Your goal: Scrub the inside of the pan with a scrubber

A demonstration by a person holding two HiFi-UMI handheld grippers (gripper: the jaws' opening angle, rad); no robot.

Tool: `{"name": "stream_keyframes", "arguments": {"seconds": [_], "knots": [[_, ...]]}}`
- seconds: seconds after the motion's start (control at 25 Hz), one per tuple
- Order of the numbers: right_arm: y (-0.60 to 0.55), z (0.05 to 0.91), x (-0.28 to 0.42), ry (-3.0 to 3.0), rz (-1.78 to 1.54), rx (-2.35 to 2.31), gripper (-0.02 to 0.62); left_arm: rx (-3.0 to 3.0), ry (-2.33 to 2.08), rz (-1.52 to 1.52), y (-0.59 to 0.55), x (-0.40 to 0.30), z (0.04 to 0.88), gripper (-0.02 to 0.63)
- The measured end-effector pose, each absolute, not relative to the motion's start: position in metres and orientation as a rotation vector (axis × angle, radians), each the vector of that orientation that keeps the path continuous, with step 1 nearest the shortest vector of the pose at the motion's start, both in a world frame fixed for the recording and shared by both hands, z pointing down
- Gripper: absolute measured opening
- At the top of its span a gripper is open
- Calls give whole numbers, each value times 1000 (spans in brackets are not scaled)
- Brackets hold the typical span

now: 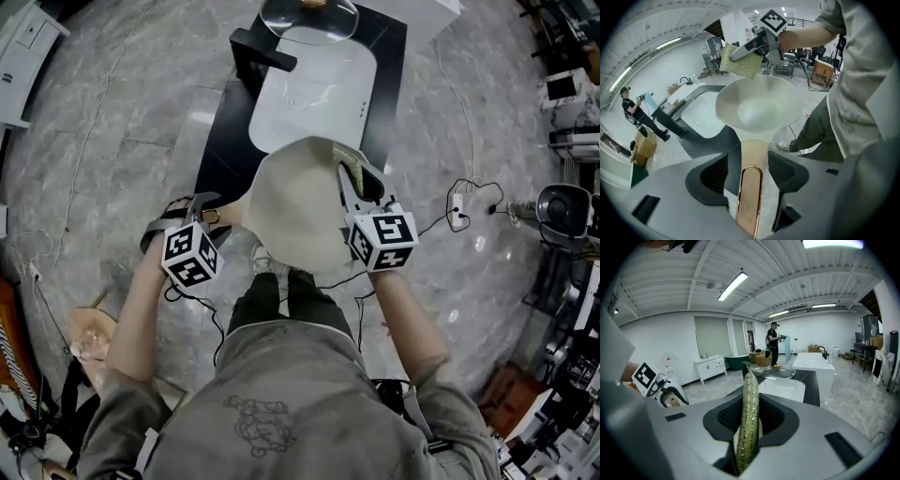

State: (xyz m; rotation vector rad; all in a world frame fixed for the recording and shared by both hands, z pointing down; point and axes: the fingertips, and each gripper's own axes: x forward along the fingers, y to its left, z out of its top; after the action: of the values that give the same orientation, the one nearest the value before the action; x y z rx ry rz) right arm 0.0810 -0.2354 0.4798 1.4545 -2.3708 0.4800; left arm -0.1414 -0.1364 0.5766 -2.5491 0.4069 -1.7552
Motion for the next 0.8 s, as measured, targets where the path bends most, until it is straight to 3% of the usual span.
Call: {"name": "stream_keyframes", "arguments": {"seconds": [0.48,0.6,0.8], "knots": [[-253,542,104,-2199,438,1565,77,-2348,261,-1946,-132,-148,624,250],[-259,553,102,-2184,443,1571,77,-2332,272,-1935,-134,-147,626,188],[-266,566,82,-2217,404,1502,77,-2314,243,-1928,-136,-146,628,176]]}}
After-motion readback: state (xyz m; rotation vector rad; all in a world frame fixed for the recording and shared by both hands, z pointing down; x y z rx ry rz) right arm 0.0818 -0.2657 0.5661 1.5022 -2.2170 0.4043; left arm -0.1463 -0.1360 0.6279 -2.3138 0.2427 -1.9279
